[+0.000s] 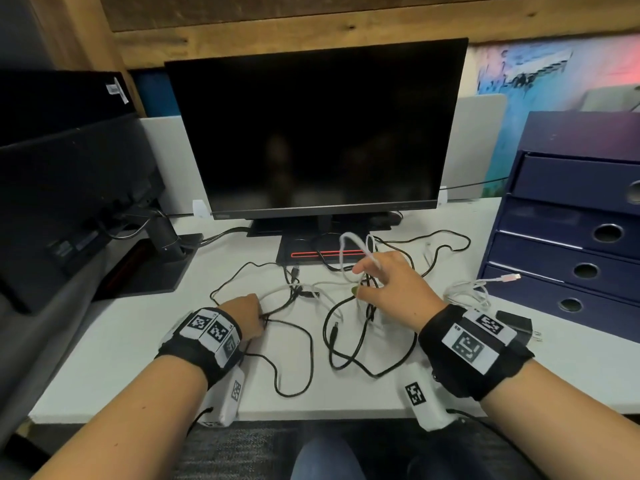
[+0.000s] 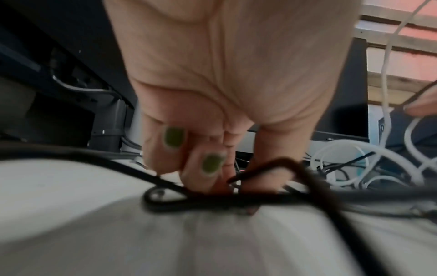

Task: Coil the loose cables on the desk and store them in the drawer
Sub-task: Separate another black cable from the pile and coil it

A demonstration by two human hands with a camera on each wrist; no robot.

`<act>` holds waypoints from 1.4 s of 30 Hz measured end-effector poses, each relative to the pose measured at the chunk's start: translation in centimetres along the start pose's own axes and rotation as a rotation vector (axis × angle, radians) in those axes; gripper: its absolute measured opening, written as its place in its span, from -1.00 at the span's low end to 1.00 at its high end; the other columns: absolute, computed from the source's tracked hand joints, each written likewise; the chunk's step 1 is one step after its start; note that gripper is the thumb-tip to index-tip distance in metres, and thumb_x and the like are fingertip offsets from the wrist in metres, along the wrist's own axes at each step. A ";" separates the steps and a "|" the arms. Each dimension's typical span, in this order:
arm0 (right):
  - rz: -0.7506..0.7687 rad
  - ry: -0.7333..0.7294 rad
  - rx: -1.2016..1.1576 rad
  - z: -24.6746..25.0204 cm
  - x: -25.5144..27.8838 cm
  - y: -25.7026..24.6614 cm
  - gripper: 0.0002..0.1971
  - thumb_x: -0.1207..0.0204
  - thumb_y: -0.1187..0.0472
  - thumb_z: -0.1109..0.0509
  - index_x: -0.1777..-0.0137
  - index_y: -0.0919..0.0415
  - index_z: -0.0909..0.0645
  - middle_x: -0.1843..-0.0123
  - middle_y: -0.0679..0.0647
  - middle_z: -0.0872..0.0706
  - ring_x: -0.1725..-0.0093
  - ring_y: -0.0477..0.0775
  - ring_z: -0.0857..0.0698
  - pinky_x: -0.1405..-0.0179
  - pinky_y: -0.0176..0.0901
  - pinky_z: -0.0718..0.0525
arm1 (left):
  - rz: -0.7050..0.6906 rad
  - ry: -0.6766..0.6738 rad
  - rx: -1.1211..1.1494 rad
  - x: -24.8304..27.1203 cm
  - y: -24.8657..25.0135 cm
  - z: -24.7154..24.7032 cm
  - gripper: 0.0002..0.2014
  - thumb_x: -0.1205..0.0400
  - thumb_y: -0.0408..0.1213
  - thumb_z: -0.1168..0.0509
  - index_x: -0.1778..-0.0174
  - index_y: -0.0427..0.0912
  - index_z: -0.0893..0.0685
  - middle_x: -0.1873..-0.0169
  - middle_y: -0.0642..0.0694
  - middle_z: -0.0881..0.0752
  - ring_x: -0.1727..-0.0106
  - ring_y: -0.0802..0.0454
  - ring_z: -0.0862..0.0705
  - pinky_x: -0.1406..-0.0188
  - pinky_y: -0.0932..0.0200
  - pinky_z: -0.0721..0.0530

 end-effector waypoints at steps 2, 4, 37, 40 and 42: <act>-0.005 -0.028 0.007 -0.3 0.0 0.3 -0.73 -0.45 0.20 -0.47 -0.10 -0.10 -0.56 -0.29 -0.01 -0.43 -0.31 0.02 -0.57 -0.24 -0.10 -0.58 | -0.035 -0.070 -0.021 0.6 0.7 0.2 -0.63 -0.59 -0.15 -0.30 -0.30 -0.19 -0.59 -0.23 -0.16 -0.68 -0.25 -0.10 -0.63 -0.11 0.17 -0.54; -0.003 -0.057 0.016 -0.7 0.0 0.7 -0.70 -0.45 0.23 -0.45 -0.08 -0.14 -0.54 -0.29 -0.01 -0.45 -0.34 0.00 -0.57 -0.25 -0.08 -0.60 | -0.064 -0.106 -0.056 1.4 1.3 0.7 -0.63 -0.59 -0.12 -0.30 -0.28 -0.19 -0.65 -0.22 -0.16 -0.70 -0.25 -0.09 -0.64 -0.05 0.20 -0.52; 0.231 -0.013 -0.523 7.2 2.8 -4.3 -0.70 -0.59 0.37 -0.30 -0.27 0.07 -0.58 0.10 0.17 -0.82 0.28 0.12 -0.79 0.21 -0.20 -0.71 | -0.455 0.959 0.584 7.6 9.2 16.9 -0.87 -0.64 -0.25 -0.23 0.09 -0.09 -0.70 0.32 0.08 -0.47 0.31 0.20 -0.47 0.34 0.35 -0.36; 0.122 0.090 -0.545 6.6 2.4 -2.7 -0.71 -0.61 0.48 -0.24 -0.25 0.23 -0.59 0.14 0.25 -0.77 0.38 0.16 -0.78 0.38 -0.24 -0.70 | -0.419 0.862 0.567 5.9 9.4 15.6 -0.81 -0.67 -0.24 -0.22 -0.05 0.04 -0.73 0.20 0.09 -0.55 0.22 0.20 -0.55 0.27 0.33 -0.43; 0.028 0.161 -0.584 6.3 2.1 -1.4 -0.73 -0.62 0.48 -0.20 -0.21 0.23 -0.60 0.13 0.30 -0.73 0.38 0.20 -0.79 0.39 -0.12 -0.77 | -0.394 0.813 0.652 5.1 9.1 14.8 -0.78 -0.68 -0.24 -0.19 -0.08 0.02 -0.74 0.11 0.05 -0.66 0.09 0.06 -0.66 0.08 0.14 -0.62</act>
Point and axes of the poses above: each hand's wrist, its own x-axis away from the middle knuckle, its own z-axis out of the back of the hand, y = z × x, the point moved 2 cm from there along -x, towards the middle knuckle
